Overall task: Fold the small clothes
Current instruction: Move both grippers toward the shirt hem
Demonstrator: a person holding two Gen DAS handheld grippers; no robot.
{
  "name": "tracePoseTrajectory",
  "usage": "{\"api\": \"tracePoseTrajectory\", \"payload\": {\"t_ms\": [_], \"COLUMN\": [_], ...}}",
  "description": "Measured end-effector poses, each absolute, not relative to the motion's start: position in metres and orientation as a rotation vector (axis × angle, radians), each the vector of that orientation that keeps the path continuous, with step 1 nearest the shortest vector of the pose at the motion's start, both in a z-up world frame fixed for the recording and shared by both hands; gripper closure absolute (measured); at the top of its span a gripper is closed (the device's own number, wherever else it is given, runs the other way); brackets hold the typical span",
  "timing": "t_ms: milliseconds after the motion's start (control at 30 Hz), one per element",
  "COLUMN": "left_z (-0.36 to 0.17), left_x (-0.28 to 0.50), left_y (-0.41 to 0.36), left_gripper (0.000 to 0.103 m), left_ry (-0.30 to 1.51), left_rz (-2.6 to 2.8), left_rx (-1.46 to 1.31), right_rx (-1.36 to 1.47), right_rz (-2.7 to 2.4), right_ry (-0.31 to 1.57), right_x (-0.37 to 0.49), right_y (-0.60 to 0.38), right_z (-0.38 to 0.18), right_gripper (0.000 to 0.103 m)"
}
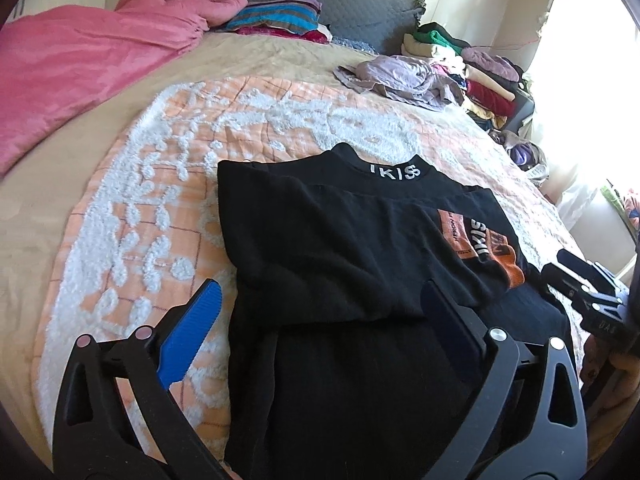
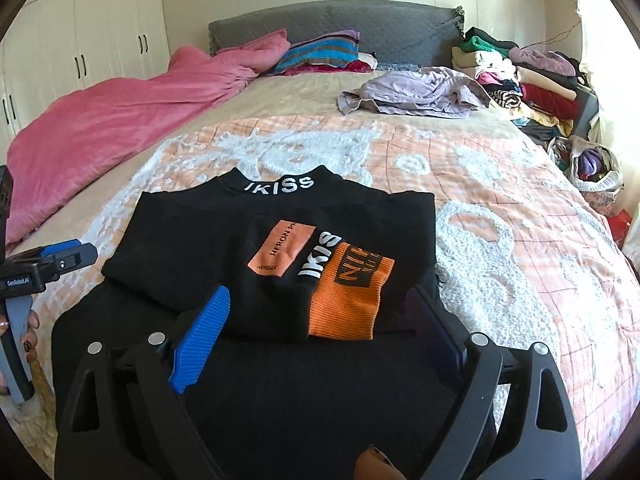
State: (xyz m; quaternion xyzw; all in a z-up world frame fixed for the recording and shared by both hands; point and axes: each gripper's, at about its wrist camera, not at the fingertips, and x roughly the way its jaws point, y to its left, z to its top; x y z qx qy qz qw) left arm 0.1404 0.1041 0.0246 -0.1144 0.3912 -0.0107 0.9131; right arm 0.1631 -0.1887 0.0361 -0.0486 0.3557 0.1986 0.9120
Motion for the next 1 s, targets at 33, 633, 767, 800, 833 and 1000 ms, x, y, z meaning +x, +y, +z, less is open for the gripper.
{"api": "tracePoseTrajectory", "payload": {"t_ms": [33,633,767,800,833,1000], "left_z": [0.025,0.032,0.032,0.032,0.032,0.026], "left_x": [0.139,0.094,0.081,0.077,0.073,0.052], "left_y": [0.104,0.119,0.123,0.124,0.124,0.127], "left_gripper": [0.010,0.010,0.010,0.010,0.010,0.010], "left_ry": [0.806,0.820,0.827,0.832,0.834,0.850], "left_rz": [-0.018,0.046,0.056,0.058,0.060,0.045], "left_rx": [-0.230,-0.228,-0.222,-0.219,-0.218,-0.231], "right_rx": [-0.098,-0.081,-0.076,-0.074,-0.071,-0.067], "right_rz": [0.408,0.384,0.378,0.378,0.377,0.367], "right_ry": [0.730,0.698,0.701,0.703,0.704,0.715], "right_x": [0.163,0.130,0.122,0.120,0.117,0.107], "right_y": [-0.190,-0.220,-0.229,-0.231,-0.234,-0.246], "right_z": [0.037,0.053,0.051,0.051,0.051,0.047], "right_gripper": [0.014,0.014,0.014,0.014,0.014,0.014]}}
